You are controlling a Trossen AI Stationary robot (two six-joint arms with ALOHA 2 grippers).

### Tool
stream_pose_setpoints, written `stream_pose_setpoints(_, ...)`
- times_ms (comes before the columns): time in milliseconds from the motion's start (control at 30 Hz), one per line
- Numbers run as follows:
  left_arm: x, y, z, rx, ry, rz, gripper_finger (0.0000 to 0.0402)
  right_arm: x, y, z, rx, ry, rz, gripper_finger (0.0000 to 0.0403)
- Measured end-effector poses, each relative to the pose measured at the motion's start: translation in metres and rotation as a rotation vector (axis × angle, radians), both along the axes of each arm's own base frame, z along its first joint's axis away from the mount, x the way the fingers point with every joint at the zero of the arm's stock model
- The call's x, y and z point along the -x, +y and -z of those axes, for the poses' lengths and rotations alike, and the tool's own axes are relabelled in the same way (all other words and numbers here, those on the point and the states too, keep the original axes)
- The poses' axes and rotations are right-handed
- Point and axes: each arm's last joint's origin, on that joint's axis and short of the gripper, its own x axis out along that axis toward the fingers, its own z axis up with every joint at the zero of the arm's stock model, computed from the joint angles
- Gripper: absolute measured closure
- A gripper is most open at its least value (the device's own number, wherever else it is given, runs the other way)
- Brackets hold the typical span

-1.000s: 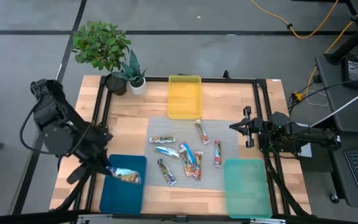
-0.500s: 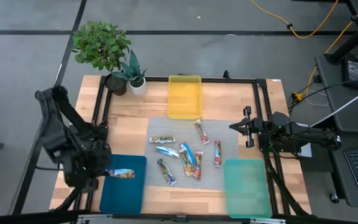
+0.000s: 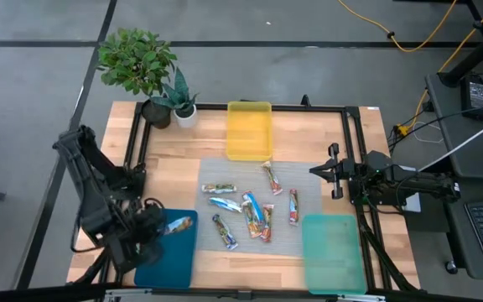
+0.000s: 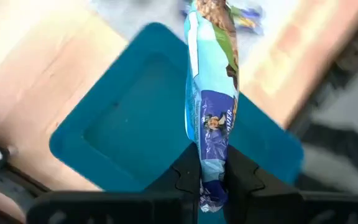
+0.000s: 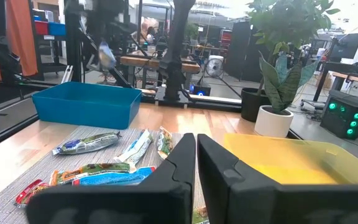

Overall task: Pick and place Granola Bars by type
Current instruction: Put the top blue granola bar into the blue bin

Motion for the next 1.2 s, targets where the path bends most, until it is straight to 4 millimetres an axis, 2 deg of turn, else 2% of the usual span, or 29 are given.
stream_pose_setpoints(167, -0.009, -0.018, 0.036, -0.009, 0.136, -0.157, 0.0373, 0.000, 0.000, 0.000, 0.000, 0.000, 0.000, 0.0381)
stream_pose_setpoints(367, -0.017, -0.034, 0.058, 0.024, 0.202, -0.283, 0.0373, 0.000, 0.000, 0.000, 0.000, 0.000, 0.000, 0.0381)
stream_pose_setpoints(600, -0.029, -0.051, 0.089, -0.006, 0.220, -0.311, 0.0373, 0.000, 0.000, 0.000, 0.000, 0.000, 0.000, 0.0381)
stream_pose_setpoints(833, -0.036, -0.059, 0.117, -0.076, 0.288, -0.328, 0.0372, 0.000, 0.000, 0.000, 0.000, 0.000, 0.000, 0.0381)
stream_pose_setpoints(1200, -0.037, -0.060, 0.124, -0.100, 0.301, -0.328, 0.0366, 0.000, 0.000, 0.000, 0.000, 0.000, 0.000, 0.0381)
